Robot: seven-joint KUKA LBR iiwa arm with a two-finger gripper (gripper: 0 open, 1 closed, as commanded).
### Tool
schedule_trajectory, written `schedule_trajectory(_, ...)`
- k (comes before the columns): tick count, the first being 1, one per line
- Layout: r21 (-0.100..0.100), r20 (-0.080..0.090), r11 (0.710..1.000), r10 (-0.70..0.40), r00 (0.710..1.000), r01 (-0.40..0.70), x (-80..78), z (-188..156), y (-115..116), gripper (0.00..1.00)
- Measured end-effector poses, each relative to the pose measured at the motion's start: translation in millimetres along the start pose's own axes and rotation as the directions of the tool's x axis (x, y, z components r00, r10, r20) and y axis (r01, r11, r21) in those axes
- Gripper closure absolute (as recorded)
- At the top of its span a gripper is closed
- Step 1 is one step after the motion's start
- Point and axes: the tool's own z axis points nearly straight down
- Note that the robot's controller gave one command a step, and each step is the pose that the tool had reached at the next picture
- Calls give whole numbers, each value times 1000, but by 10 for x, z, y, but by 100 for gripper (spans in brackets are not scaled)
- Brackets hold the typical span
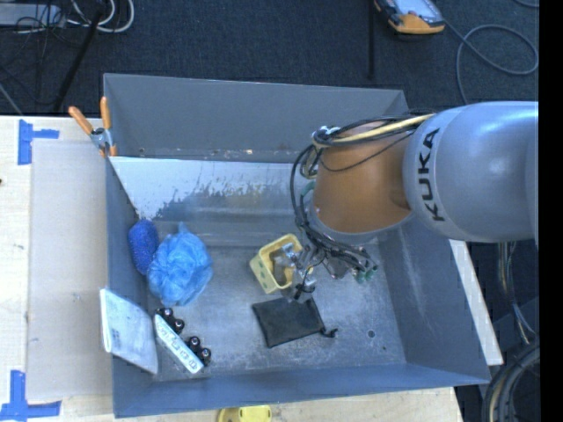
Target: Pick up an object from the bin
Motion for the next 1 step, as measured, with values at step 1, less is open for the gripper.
schedule_trajectory(1, -9, -27, 1000, 0, 1000, 0, 75, -127, -62, 100)
